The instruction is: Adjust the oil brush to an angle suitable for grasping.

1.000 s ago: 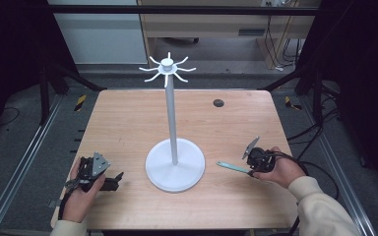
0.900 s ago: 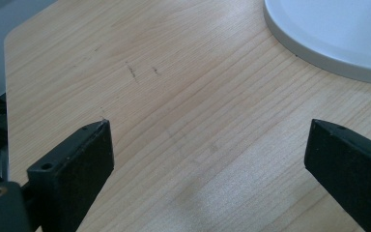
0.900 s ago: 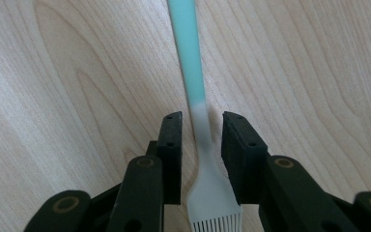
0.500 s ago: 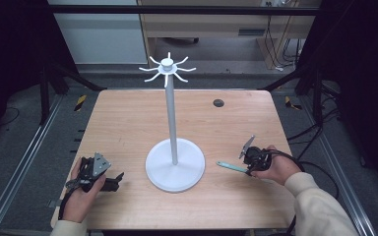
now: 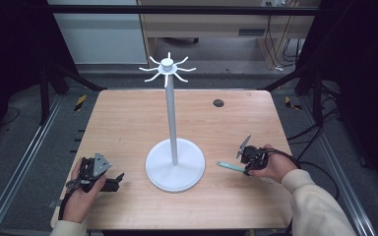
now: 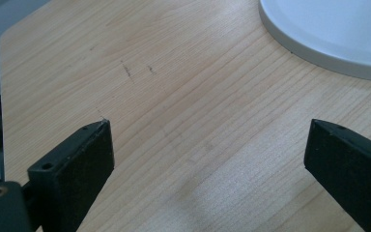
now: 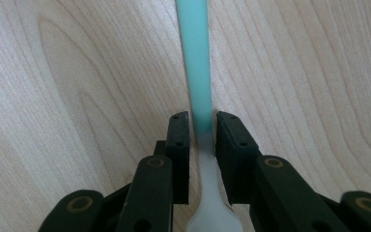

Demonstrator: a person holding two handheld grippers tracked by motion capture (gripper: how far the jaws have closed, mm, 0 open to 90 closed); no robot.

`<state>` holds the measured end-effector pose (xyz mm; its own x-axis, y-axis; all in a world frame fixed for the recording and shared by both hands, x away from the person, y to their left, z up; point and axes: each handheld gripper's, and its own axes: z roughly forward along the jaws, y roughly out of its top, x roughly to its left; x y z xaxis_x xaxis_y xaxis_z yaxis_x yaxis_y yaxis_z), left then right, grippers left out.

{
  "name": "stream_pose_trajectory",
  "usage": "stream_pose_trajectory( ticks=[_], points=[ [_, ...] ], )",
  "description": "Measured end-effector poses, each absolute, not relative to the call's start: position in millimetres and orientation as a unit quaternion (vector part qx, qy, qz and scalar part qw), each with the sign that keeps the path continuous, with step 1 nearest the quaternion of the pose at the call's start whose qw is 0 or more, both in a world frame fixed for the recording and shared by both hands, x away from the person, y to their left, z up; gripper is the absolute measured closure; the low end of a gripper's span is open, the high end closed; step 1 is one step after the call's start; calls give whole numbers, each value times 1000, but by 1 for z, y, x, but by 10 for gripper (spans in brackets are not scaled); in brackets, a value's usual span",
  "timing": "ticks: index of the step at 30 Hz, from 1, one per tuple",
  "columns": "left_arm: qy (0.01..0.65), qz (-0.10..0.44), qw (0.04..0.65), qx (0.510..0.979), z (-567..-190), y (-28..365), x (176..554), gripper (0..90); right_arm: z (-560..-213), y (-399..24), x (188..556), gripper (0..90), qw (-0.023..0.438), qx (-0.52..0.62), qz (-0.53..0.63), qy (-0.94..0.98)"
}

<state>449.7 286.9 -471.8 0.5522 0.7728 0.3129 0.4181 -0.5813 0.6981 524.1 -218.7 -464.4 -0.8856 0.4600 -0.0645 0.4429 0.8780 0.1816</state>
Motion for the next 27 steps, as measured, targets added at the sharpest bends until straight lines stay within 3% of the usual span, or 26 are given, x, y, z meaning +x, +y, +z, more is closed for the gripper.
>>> stream_pose_trajectory(
  ticks=[17, 27],
  points=[
    [356, 310, 286, 834, -472, 287, 449, 31, -464, -219, 528, 820, 25, 230, 82, 969],
    [356, 310, 285, 834, -473, 286, 449, 31, -436, -224, 524, 822, 58, 247, 120, 960]
  ],
)
